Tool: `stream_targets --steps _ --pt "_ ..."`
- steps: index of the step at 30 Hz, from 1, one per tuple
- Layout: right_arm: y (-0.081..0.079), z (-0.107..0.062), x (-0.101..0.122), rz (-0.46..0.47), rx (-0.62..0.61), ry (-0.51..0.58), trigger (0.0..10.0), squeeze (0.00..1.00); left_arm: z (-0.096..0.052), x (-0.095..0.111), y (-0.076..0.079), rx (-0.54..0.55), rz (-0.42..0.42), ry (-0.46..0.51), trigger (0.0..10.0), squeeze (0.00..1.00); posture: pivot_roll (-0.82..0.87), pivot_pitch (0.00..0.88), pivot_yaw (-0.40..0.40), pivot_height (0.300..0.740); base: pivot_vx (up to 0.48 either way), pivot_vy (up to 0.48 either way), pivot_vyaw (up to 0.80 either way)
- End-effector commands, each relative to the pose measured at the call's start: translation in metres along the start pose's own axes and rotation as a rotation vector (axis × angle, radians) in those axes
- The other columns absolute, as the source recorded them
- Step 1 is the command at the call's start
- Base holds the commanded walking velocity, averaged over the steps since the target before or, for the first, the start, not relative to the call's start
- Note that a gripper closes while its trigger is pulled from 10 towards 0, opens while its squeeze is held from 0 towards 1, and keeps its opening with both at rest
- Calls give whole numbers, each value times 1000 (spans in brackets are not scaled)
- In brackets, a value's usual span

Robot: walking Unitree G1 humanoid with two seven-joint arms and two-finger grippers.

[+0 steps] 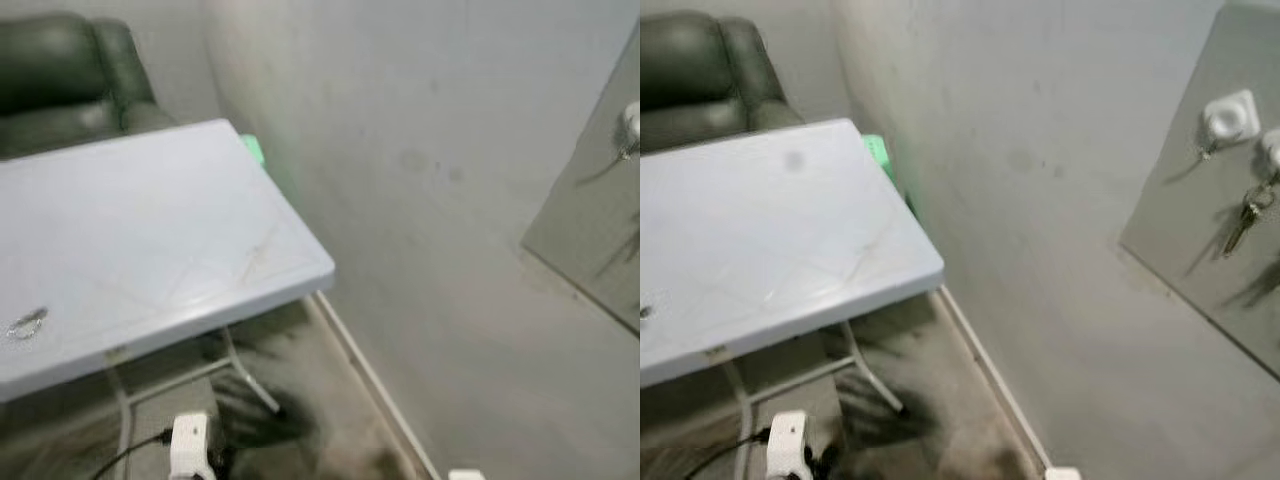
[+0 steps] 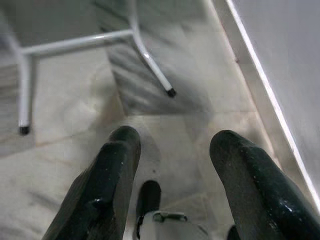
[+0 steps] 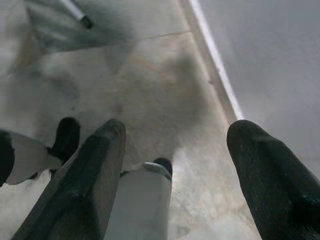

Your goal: Hang keys on a hook

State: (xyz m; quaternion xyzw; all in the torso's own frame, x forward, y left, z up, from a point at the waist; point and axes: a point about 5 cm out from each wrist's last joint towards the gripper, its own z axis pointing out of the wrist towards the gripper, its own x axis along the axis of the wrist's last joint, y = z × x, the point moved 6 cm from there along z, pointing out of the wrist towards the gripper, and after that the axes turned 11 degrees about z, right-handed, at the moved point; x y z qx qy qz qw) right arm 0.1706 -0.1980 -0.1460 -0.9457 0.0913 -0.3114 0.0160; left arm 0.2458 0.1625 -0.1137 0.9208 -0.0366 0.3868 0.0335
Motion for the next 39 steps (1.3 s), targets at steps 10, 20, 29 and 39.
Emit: stream_targets --steps 10,20,29,39 --pt "2 -1 -4 2 -6 -18 10000 0 -1 -6 -2 7 -20 -19 10000 0 37 0 17 740 0 0 800" --pt "2 0 -3 3 -6 -17 10000 0 -1 -4 -1 10 -33 -14 10000 0 38 0 17 740 0 0 800" --pt "1 0 -2 18 -5 -11 10000 0 0 -2 -1 12 -45 -10 10000 0 37 0 18 740 0 0 509" --pt "1 0 0 33 -7 -6 10000 0 0 -1 -2 14 -54 -7 10000 0 37 0 20 740 0 0 0"
